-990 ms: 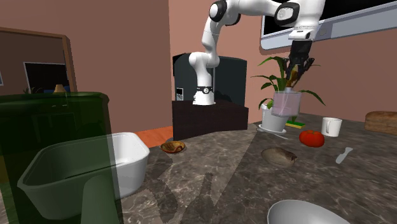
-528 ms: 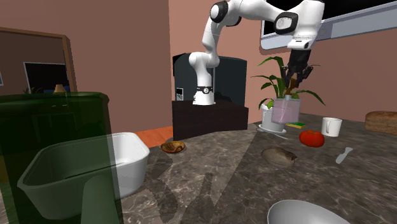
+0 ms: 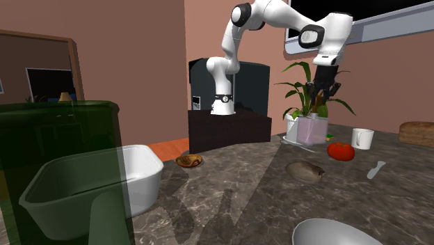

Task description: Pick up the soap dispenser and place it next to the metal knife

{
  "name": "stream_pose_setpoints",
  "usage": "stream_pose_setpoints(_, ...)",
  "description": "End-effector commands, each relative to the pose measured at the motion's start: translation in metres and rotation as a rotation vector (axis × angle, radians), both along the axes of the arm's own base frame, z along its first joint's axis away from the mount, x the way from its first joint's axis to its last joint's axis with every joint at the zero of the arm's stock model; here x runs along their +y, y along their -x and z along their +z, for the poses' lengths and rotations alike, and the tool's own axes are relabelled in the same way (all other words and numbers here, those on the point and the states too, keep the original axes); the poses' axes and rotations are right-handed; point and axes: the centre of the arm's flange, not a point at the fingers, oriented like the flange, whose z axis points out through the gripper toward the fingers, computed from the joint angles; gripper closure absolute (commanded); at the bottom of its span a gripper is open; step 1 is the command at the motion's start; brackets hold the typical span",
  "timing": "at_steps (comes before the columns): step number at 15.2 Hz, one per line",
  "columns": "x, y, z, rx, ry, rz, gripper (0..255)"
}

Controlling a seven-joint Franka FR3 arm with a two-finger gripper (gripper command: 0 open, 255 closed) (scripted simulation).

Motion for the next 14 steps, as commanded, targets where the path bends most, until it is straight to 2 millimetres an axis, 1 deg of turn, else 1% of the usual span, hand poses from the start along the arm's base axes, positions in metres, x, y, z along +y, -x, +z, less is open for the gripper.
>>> stream_pose_setpoints(1,0.001,0.0,-0.011,-0.001,0.0,0.0,255)
stream_pose_setpoints(10,0.001,0.0,-0.059,-0.001,0.0,0.0,255)
stream_pose_setpoints(11,0.001,0.001,-0.062,-0.001,0.0,0.0,255)
stream_pose_setpoints(14,0.001,0.0,-0.062,-0.001,0.0,0.0,255)
